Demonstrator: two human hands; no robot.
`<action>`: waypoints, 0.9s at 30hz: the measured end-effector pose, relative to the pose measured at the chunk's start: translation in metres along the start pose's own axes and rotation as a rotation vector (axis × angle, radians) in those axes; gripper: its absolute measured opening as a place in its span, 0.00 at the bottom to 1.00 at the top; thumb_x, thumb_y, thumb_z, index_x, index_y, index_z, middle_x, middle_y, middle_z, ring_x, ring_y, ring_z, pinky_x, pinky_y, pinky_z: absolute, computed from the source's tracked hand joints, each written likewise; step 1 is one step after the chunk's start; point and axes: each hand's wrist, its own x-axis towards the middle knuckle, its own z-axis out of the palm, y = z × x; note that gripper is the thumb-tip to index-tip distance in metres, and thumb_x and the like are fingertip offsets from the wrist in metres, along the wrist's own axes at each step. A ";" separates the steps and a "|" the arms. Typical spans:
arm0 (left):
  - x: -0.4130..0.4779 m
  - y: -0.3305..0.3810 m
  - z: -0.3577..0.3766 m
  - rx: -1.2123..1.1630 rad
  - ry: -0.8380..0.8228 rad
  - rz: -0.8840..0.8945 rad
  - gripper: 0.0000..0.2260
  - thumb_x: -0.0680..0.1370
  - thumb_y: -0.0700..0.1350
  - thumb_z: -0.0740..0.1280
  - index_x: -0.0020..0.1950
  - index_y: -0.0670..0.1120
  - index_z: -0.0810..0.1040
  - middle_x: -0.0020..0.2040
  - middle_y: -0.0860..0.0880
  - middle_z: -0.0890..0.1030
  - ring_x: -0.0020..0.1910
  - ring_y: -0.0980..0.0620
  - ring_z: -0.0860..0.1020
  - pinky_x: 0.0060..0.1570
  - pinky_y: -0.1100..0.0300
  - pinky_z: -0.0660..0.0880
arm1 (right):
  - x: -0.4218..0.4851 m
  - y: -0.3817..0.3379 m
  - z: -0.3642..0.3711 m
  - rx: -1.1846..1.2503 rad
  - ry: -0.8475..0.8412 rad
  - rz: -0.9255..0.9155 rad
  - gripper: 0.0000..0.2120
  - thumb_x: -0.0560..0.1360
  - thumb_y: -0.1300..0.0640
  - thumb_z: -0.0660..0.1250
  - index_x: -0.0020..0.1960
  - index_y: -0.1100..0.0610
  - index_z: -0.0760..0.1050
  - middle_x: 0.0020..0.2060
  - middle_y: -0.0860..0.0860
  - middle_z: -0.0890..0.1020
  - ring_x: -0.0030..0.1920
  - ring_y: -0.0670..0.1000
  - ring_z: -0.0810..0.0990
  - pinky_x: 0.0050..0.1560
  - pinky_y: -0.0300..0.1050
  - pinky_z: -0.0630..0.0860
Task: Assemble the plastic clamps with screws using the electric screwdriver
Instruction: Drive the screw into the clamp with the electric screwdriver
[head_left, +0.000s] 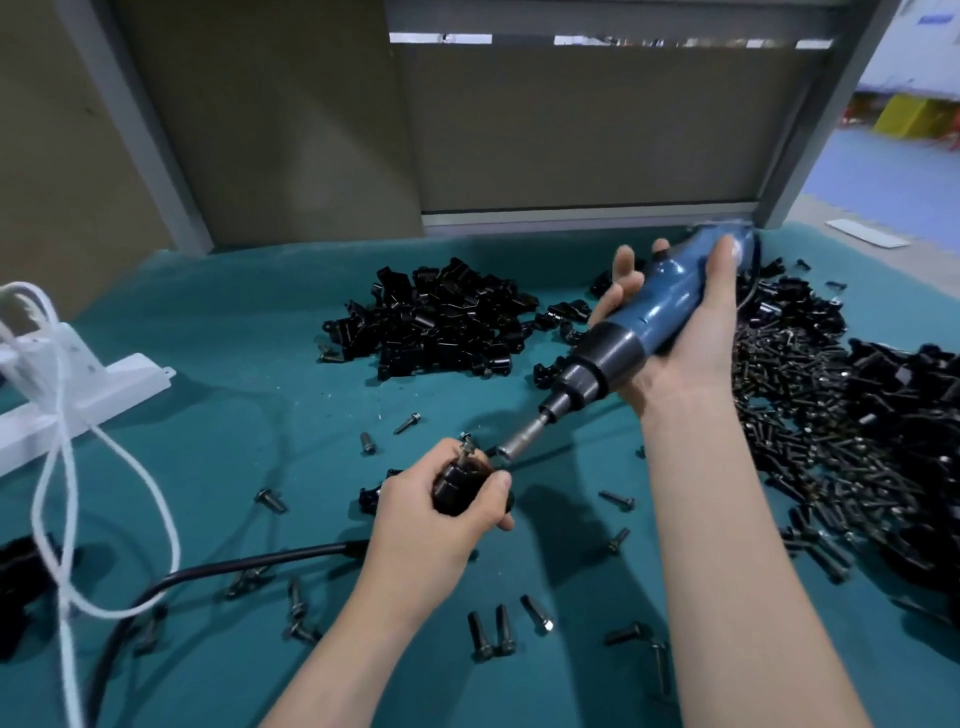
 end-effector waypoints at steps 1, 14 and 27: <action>0.000 0.001 0.000 0.011 -0.015 0.002 0.10 0.75 0.47 0.70 0.35 0.53 0.74 0.30 0.48 0.82 0.24 0.59 0.69 0.26 0.69 0.66 | 0.000 0.000 0.002 -0.035 -0.017 0.001 0.19 0.75 0.39 0.66 0.53 0.54 0.71 0.40 0.55 0.83 0.27 0.48 0.76 0.28 0.40 0.77; -0.001 -0.001 -0.009 0.236 -0.034 0.010 0.09 0.71 0.52 0.68 0.35 0.49 0.73 0.27 0.52 0.81 0.24 0.58 0.73 0.27 0.69 0.67 | -0.002 -0.007 0.005 -0.033 -0.031 -0.073 0.15 0.76 0.44 0.67 0.51 0.55 0.72 0.39 0.48 0.81 0.26 0.45 0.72 0.27 0.37 0.73; 0.000 0.000 -0.010 0.209 -0.068 0.011 0.10 0.66 0.57 0.65 0.37 0.52 0.75 0.26 0.50 0.80 0.24 0.56 0.75 0.27 0.63 0.73 | -0.001 -0.001 0.008 -0.130 -0.009 -0.117 0.10 0.77 0.48 0.65 0.46 0.55 0.71 0.36 0.47 0.80 0.25 0.45 0.71 0.26 0.38 0.71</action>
